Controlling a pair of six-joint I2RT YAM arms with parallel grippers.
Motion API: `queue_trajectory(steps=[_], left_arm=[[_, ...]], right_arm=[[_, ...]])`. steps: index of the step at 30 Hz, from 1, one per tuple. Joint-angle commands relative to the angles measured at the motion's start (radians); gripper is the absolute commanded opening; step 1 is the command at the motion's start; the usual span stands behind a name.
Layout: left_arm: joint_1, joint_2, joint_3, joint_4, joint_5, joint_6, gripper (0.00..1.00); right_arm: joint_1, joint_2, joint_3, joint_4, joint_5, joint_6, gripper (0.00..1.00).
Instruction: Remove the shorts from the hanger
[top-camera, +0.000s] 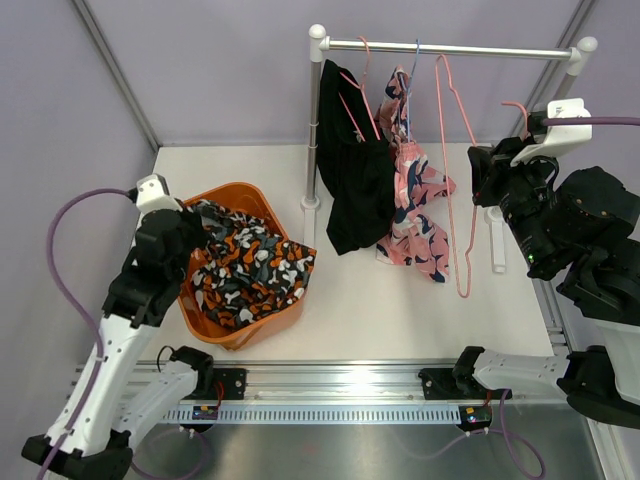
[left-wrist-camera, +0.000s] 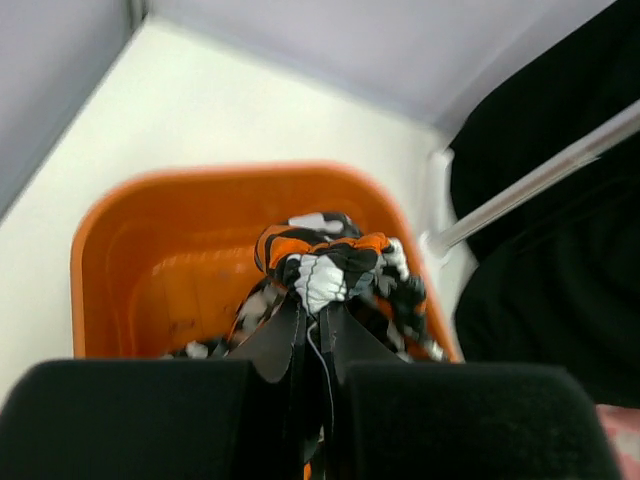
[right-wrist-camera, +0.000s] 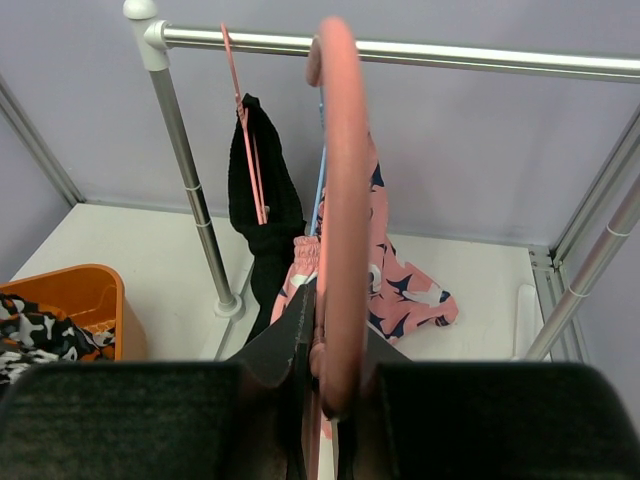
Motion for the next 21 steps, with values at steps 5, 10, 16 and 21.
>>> queue_trajectory(steps=[5,10,16,21], left_arm=[[0.241,-0.004,-0.317,0.084,0.506,-0.27,0.15],[0.275,0.019,-0.41,0.161,0.625,-0.316,0.71],[0.275,-0.027,-0.261,0.113,0.608,-0.203,0.99],[0.275,-0.012,-0.111,0.047,0.623,-0.091,0.99]], right_arm=[[0.006,-0.011,0.002,0.016,0.054,-0.019,0.0],[0.006,-0.029,-0.004,-0.021,0.056,0.002,0.0],[0.007,-0.044,0.03,-0.16,0.062,0.103,0.0],[0.006,-0.04,0.007,-0.292,0.146,0.171,0.0]])
